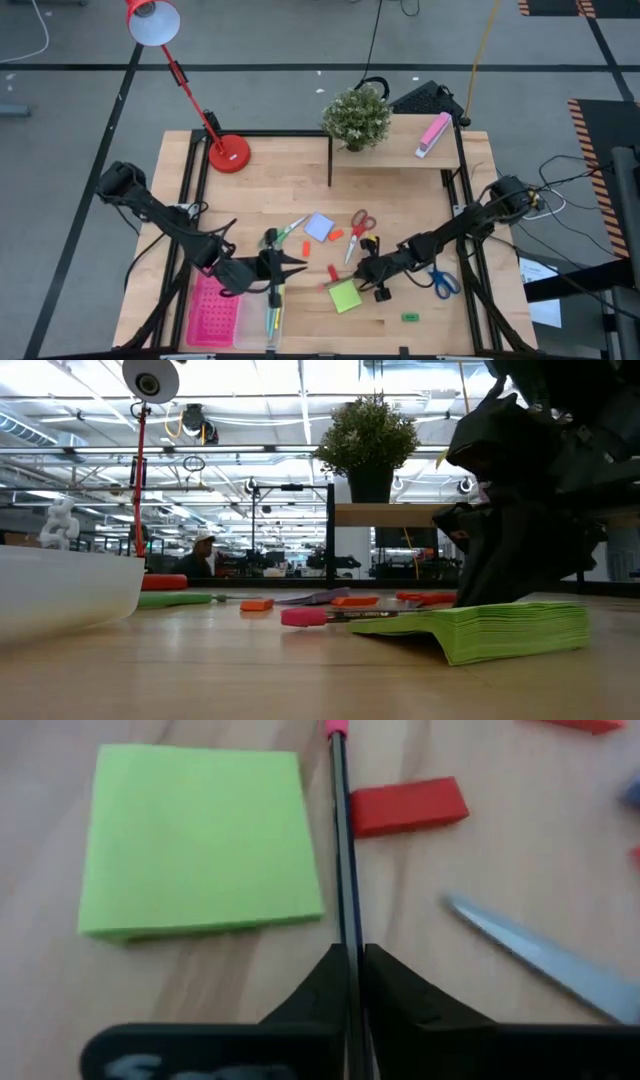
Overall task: Pack school essentials
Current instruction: Put the black pencil into the pink supply box
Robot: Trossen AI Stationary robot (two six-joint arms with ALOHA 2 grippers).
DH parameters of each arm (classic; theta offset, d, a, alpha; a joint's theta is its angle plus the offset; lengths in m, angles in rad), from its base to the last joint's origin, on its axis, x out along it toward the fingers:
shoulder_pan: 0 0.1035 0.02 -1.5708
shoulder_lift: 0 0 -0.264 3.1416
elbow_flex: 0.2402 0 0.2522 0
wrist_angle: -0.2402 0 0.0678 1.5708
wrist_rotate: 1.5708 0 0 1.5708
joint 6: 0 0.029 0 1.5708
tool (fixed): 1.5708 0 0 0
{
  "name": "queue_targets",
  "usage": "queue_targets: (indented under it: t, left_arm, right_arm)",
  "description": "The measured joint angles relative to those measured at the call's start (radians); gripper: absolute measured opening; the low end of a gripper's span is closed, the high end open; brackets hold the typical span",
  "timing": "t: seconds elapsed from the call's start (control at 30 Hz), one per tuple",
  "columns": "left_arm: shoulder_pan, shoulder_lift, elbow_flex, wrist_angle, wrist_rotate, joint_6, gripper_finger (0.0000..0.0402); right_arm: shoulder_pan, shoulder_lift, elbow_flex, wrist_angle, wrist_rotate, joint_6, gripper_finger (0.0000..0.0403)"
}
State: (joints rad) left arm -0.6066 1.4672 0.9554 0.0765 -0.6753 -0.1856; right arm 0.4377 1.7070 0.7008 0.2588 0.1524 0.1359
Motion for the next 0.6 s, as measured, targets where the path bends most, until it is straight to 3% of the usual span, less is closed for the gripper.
queue_targets:
  t: [0.33,0.6]
  left_arm:
    - [-0.011,0.013,-0.001,-0.005,0.074,0.003,0.0055]
    - [-0.054,0.013,-0.001,-0.029,0.052,-0.009,0.0118]
  right_arm:
    - [0.008,-0.138,0.002,0.026,0.004,-0.019,0.0002]
    - [0.057,-0.218,0.006,0.192,0.004,-0.05,0.0]
